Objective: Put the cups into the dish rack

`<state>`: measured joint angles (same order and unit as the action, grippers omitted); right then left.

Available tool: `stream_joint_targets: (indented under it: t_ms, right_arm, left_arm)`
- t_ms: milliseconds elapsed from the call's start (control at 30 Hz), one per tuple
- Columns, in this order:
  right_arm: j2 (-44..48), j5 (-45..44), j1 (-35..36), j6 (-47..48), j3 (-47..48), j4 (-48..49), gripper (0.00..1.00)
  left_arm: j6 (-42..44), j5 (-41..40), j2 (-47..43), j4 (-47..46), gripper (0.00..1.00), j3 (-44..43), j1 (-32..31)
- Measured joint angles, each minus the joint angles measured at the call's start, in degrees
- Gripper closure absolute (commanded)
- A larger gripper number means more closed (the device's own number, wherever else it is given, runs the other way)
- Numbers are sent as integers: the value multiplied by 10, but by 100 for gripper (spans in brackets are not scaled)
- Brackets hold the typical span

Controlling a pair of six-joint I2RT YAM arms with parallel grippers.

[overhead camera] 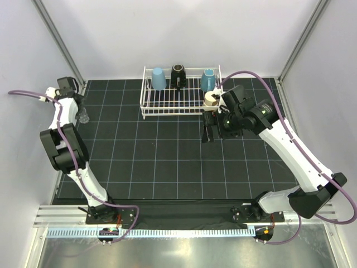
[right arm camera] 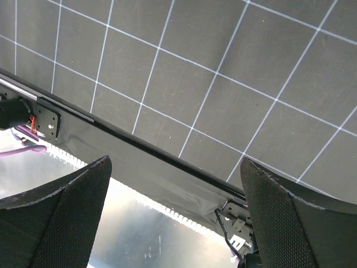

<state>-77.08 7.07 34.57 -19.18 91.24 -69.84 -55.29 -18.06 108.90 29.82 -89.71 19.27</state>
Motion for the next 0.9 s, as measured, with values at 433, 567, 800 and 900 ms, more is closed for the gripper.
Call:
stream_joint_targets:
  t_ms: [433,567,800,900]
  right_arm:
    - [1,8,-22,1,-4,11,4]
    - [1,9,-25,2,-4,11,4]
    - [1,11,-26,4,-4,11,4]
    - [1,11,-28,4,-4,11,4]
  left_arm:
    - [-36,-50,32,85,39,-43,0]
    - [-43,-54,40,98,38,-50,0]
    - [-46,-55,87,116,38,-99,-1]
    - [-54,-59,94,126,39,-106,-1]
